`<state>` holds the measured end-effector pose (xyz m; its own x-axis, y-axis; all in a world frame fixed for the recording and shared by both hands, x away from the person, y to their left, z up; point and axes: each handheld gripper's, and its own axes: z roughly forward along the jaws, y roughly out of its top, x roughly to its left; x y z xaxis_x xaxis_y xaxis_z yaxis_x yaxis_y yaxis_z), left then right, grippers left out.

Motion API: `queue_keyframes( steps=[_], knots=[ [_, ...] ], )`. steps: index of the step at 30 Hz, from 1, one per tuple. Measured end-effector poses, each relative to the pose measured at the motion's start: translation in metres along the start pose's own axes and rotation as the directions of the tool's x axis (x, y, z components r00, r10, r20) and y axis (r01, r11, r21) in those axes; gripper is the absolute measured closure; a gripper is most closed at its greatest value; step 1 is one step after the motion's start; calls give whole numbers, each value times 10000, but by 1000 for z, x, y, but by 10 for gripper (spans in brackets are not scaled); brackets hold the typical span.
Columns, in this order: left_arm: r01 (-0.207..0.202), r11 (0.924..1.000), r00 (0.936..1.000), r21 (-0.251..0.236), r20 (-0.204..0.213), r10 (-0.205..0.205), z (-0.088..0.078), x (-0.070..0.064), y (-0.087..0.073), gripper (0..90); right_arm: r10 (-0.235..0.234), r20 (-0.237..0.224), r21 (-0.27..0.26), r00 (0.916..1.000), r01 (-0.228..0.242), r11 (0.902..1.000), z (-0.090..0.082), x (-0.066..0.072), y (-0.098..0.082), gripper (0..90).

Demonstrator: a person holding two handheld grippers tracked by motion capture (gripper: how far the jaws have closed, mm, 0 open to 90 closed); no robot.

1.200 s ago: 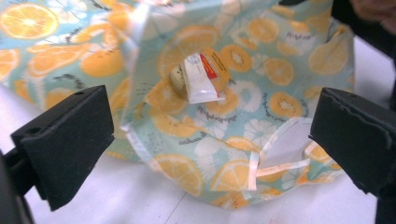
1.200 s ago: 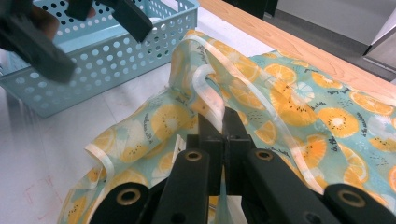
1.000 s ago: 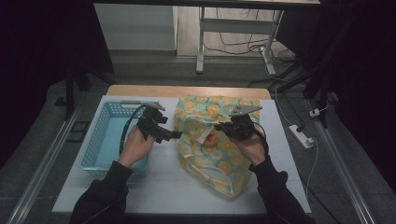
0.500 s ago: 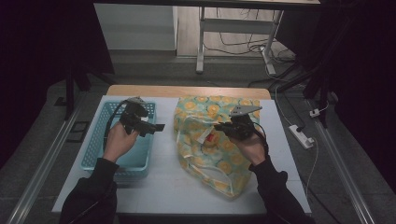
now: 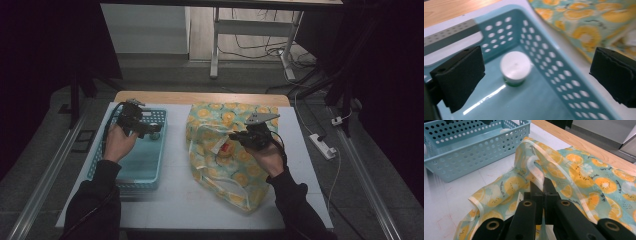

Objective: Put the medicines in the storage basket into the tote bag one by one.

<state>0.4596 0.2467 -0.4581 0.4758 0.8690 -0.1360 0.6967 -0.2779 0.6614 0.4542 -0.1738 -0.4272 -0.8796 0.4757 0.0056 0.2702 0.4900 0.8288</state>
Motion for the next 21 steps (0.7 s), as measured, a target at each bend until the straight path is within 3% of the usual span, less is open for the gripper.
queue_keyframes(
  steps=[9, 17, 21],
  knots=[
    [52, 9983, 9995, 587, -313, -33, 23, 15, -3, 0, -5, -1, -12, 10000, 5, 10000, 0, 0, -1, 897],
    [-468, 9865, 9960, 1571, -681, 581, 48, 14, -5, 3, -60, -27, -13, 10000, 60, 10000, 1, 0, 0, 897],
    [-742, 9826, 9915, 1702, -933, 910, 50, 12, -5, 52, -19, -14, -16, 10000, 19, 10000, 0, 0, 0, 897]
  ],
)
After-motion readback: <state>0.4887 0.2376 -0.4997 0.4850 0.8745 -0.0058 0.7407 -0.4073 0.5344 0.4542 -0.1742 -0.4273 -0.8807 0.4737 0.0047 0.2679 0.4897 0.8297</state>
